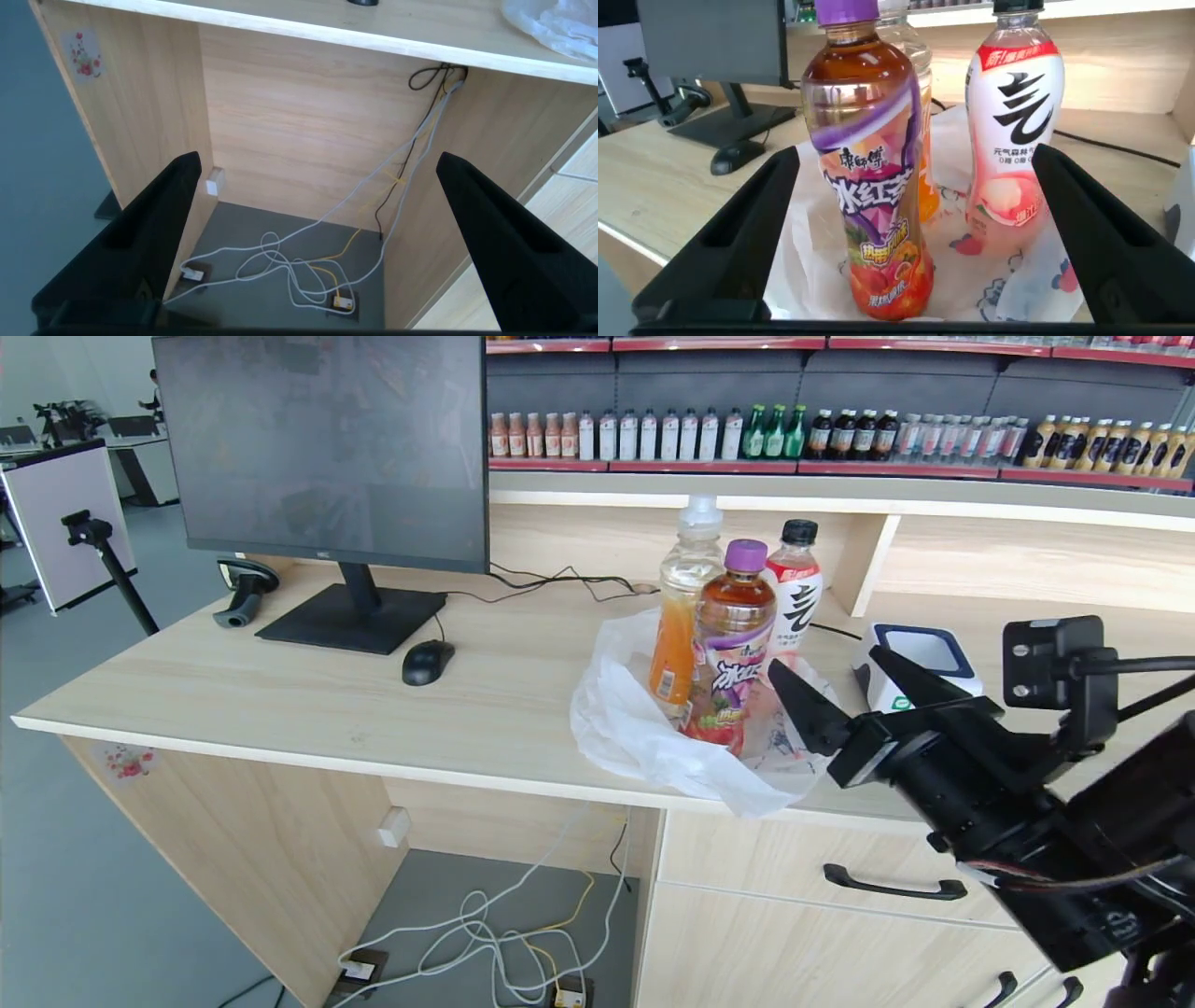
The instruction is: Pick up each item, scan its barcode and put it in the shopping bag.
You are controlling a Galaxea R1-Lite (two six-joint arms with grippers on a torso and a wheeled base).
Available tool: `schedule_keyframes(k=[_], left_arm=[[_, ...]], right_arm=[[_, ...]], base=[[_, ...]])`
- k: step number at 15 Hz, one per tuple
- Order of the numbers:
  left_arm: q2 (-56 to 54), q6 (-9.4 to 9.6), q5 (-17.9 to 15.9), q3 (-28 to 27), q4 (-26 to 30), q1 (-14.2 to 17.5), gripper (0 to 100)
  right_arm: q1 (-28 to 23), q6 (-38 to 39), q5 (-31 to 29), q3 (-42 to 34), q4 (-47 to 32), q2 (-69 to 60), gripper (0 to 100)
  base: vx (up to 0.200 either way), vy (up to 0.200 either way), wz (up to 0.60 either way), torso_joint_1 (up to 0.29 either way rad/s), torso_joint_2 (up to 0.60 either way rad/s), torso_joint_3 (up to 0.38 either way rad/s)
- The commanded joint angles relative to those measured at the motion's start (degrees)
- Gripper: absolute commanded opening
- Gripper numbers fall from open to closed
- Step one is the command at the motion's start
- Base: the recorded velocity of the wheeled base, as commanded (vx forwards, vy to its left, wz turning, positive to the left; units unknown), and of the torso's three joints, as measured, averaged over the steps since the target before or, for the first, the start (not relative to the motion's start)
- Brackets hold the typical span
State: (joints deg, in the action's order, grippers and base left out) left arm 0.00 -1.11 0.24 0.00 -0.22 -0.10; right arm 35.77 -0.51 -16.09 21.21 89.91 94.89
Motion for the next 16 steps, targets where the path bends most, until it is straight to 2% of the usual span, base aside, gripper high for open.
schedule_keyframes(k=[1,2,3,4,5,7,8,9,10,11,12,16], left_arm=[[0.0,-0.03,0.0,0.0,0.0,0.0,100],[0.0,-0.03,0.0,0.0,0.0,0.0,100],[0.0,-0.12,0.0,0.0,0.0,0.0,100],[0.0,-0.21,0.0,0.0,0.0,0.0,100],[0.0,-0.21,0.0,0.0,0.0,0.0,100],[0.0,-0.21,0.0,0.0,0.0,0.0,100],[0.0,-0.21,0.0,0.0,0.0,0.0,100],[0.0,-0.21,0.0,0.0,0.0,0.0,100],[0.0,-0.21,0.0,0.0,0.0,0.0,100],[0.0,-0.21,0.0,0.0,0.0,0.0,100],[0.0,-0.30,0.0,0.0,0.0,0.0,100],[0.0,-0.30,0.0,0.0,-0.1,0.0,100]], right_arm=[[-0.4,0.0,0.0,-13.4,0.1,-13.9,100],[0.6,0.0,0.0,-20.5,0.1,-18.8,100],[1.8,0.7,-0.1,-21.2,0.1,-25.1,100],[1.7,1.7,-0.2,-21.2,-5.0,-29.7,100],[1.7,2.4,-0.3,-21.2,-13.5,-36.3,100],[2.2,2.2,0.7,-21.2,-44.3,-58.1,100],[2.9,0.7,4.0,-21.1,-61.0,-70.7,100],[3.0,-0.9,6.9,-20.7,-70.6,-78.5,100],[2.9,-4.1,12.8,-16.3,-92.2,-93.5,100],[2.9,-4.4,13.5,-14.3,-98.3,-94.9,100],[2.8,-4.6,14.0,-10.5,-109.2,-94.9,100],[2.8,-4.1,14.1,-9.8,-111.0,-94.9,100]], base=[[0.000,0.000,0.00,0.000,0.00,0.000],[0.000,0.000,0.00,0.000,0.00,0.000],[0.000,0.000,0.00,0.000,0.00,0.000],[0.000,0.000,0.00,0.000,0.00,0.000],[0.000,0.000,0.00,0.000,0.00,0.000],[0.000,0.000,0.00,0.000,0.00,0.000],[0.000,0.000,0.00,0.000,0.00,0.000],[0.000,0.000,0.00,0.000,0.00,0.000],[0.000,0.000,0.00,0.000,0.00,0.000],[0.000,0.000,0.00,0.000,0.00,0.000],[0.000,0.000,0.00,0.000,0.00,0.000],[0.000,0.000,0.00,0.000,0.00,0.000]])
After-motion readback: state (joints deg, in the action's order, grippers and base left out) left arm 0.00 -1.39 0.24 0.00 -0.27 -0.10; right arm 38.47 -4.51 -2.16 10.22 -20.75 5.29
